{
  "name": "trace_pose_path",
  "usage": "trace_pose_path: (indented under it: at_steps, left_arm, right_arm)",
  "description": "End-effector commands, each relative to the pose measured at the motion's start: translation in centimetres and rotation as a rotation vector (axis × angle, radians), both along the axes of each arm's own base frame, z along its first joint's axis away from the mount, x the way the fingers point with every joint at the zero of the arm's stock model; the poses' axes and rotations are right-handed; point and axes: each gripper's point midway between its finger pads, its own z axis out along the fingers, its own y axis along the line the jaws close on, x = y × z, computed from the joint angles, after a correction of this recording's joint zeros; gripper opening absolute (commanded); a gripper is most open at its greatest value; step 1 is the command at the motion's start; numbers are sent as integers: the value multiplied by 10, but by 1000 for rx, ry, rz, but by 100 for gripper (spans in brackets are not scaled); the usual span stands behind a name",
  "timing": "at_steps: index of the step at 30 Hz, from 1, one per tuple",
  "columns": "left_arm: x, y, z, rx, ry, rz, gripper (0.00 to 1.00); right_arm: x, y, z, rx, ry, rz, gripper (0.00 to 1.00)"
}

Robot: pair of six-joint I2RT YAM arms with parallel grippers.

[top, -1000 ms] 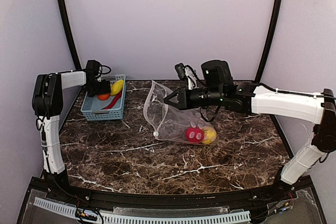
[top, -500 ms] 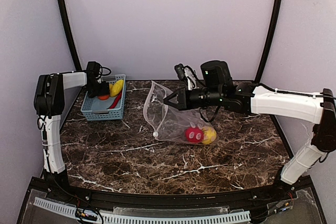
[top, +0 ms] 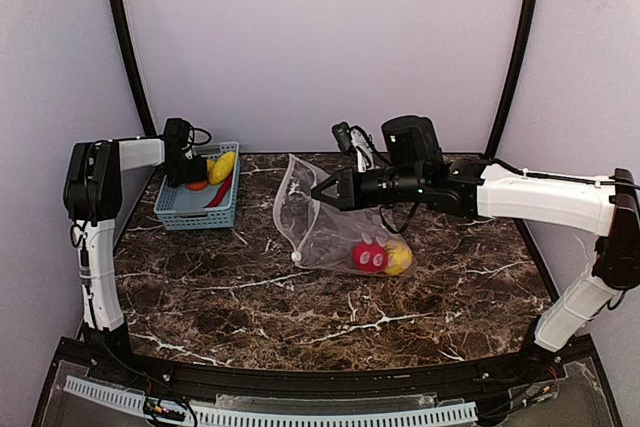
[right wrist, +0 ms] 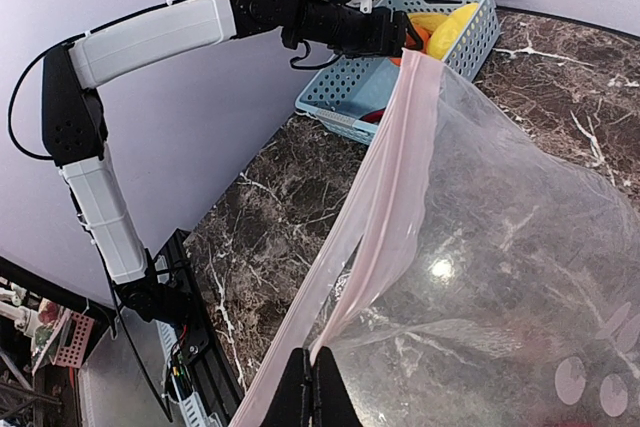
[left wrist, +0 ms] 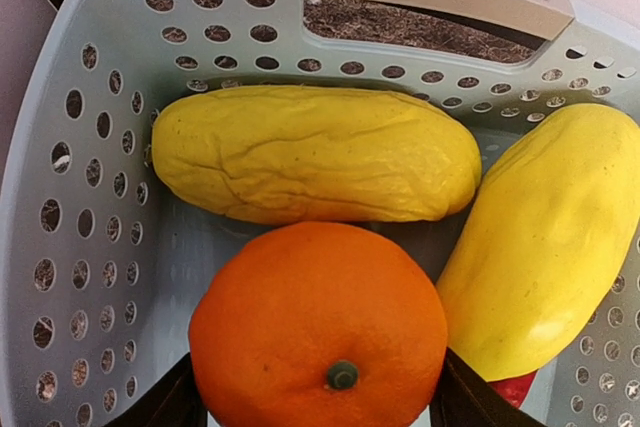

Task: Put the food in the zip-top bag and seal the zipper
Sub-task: Pick up the fake fruit from the bin.

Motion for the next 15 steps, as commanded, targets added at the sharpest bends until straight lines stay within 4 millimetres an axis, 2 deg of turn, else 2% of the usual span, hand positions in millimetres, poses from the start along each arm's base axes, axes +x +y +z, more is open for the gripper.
trace_pose_path:
  at_steps: [1, 7, 11, 13, 15]
  left_arm:
    - [-3, 3, 41, -17, -109, 8, 66]
    - [-25, -2, 84, -55, -207, -6, 66]
    - [-57, -5, 114, -92, -289, -4, 66]
    - [-68, -12, 133, -143, -334, -19, 65]
    - [-79, -28, 155, -217, -376, -76, 65]
  right_arm:
    - [-3, 4, -5, 9, 4, 14, 0]
    - [-4, 4, -4, 12, 3, 17, 0]
    - [-4, 4, -4, 12, 3, 18, 0]
    - [-4, 4, -3, 13, 2, 17, 0]
    - [-4, 3, -2, 14, 0, 15, 0]
